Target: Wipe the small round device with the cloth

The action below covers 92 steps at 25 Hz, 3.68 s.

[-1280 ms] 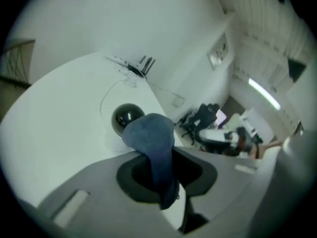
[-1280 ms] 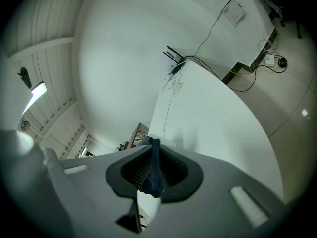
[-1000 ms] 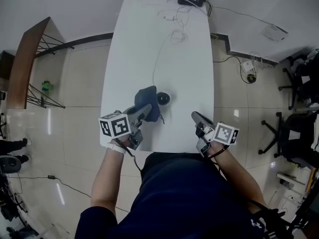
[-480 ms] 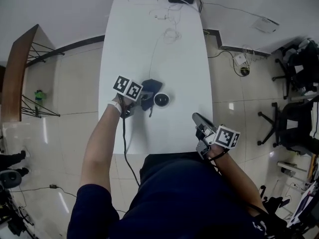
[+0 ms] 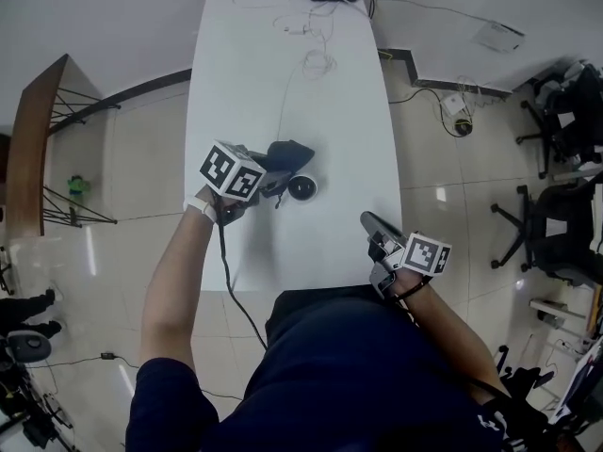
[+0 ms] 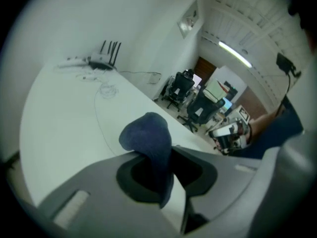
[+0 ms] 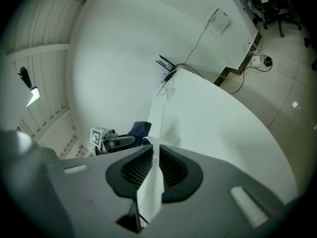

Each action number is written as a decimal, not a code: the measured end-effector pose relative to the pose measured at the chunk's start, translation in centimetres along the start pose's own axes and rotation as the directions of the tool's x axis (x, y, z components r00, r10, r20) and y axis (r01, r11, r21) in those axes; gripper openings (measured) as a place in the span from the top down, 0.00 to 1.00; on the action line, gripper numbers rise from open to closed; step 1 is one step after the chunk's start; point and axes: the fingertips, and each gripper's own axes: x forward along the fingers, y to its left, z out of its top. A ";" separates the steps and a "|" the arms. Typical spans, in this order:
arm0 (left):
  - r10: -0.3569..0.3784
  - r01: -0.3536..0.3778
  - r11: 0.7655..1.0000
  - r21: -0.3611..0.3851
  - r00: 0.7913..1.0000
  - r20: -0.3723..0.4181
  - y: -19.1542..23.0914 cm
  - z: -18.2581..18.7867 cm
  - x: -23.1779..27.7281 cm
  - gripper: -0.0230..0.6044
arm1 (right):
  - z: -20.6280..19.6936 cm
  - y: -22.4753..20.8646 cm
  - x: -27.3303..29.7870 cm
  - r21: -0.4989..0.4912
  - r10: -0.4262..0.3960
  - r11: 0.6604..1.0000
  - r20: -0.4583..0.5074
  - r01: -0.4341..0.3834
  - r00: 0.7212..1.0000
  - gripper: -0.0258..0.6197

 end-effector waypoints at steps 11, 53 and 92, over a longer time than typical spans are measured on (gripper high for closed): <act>0.682 -0.314 0.402 0.860 0.730 -0.052 -6.7 -4.7 4.1 0.86 | 1.1 0.0 1.5 -0.036 0.046 0.998 -0.088 -0.049 0.995 0.89; 0.306 -0.342 0.937 -0.065 0.899 -0.312 -5.4 -11.2 8.5 0.86 | 1.1 -3.3 -0.2 0.005 0.003 1.000 -0.086 -0.003 0.996 0.90; -0.243 0.564 0.795 -0.225 0.635 0.733 -15.5 2.2 -3.9 0.85 | -1.4 12.9 2.3 0.081 0.629 0.756 -0.367 -0.650 0.686 0.85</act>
